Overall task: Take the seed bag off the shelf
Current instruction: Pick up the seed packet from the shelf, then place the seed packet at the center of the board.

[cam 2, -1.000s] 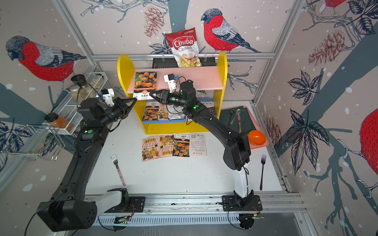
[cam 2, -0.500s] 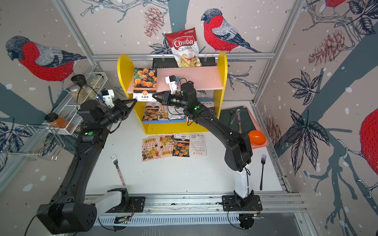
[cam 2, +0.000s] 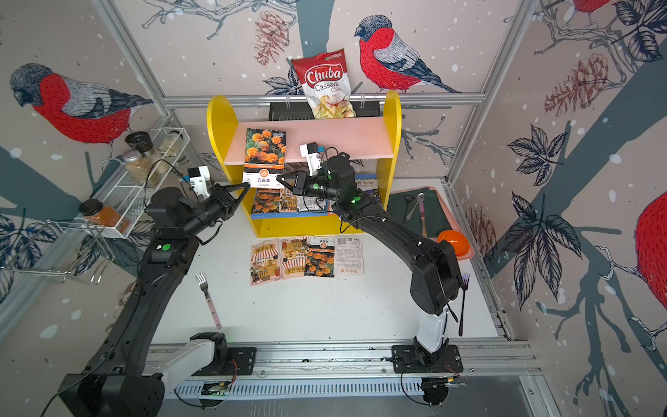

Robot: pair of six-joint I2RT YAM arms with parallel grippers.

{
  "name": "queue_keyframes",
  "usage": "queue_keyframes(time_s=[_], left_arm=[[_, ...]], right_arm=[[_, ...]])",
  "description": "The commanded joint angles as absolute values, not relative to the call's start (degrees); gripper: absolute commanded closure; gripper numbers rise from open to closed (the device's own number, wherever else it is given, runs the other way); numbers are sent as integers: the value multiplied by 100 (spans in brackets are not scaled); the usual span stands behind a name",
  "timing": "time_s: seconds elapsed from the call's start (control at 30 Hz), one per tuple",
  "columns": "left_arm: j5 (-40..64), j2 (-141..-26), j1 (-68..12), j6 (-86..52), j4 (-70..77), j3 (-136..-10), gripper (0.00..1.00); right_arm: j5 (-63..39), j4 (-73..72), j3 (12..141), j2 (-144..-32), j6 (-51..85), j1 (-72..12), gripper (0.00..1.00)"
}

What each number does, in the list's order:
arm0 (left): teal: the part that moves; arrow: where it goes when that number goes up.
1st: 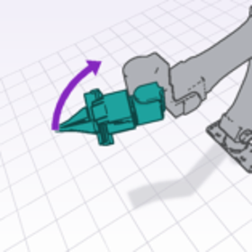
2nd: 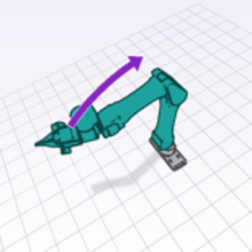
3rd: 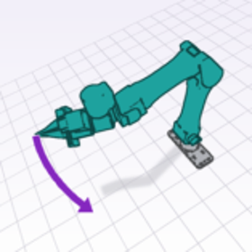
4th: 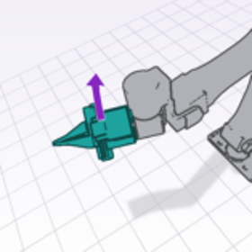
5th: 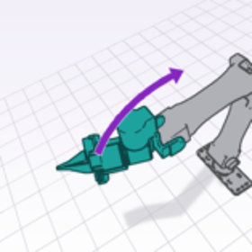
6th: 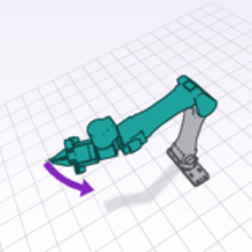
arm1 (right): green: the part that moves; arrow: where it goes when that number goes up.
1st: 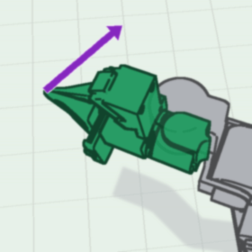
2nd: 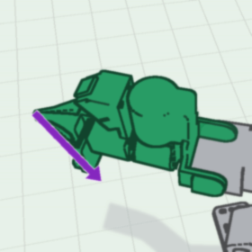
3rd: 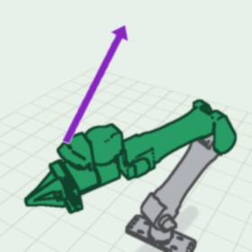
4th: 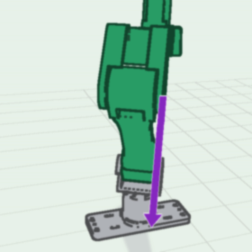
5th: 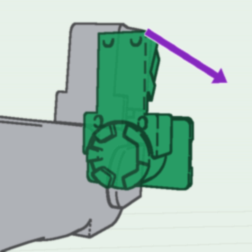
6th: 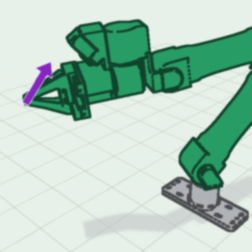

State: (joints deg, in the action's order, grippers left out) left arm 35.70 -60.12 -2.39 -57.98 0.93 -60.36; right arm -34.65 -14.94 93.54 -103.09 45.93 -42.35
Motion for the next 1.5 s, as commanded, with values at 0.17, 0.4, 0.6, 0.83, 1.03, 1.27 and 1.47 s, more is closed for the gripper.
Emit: queue_keyframes(time_s=[0.17, 0.4, 0.6, 0.83, 1.03, 1.27, 1.47], left_arm=[[3057, -5529, -671, -5704, 553, -5327, 100], [2521, -5440, -1476, -5660, 845, -4868, 100], [2223, -5414, -1995, -5687, 1249, -4493, 100], [2006, -5519, -2372, -5586, 1450, -4371, 100], [2138, -5631, -2373, -5453, 1383, -4577, 90], [2427, -5774, -2373, -4859, 527, -5217, 42], [3118, -5917, -2374, -3721, -500, -5679, 11]], right_arm=[[-3283, -1934, 8187, -9405, 4285, -4284, 100], [-3112, -1925, 7245, -8728, 4151, -4298, 100], [-2853, -1807, 6427, -8110, 4008, -4289, 100], [-2751, -1591, 5866, -7510, 3938, -4134, 100], [-2777, -1433, 5793, -7332, 3894, -4064, 100], [-2844, -1209, 5724, -7207, 3815, -3852, 100], [-3275, -608, 5600, -6706, 3662, -3217, 100]])
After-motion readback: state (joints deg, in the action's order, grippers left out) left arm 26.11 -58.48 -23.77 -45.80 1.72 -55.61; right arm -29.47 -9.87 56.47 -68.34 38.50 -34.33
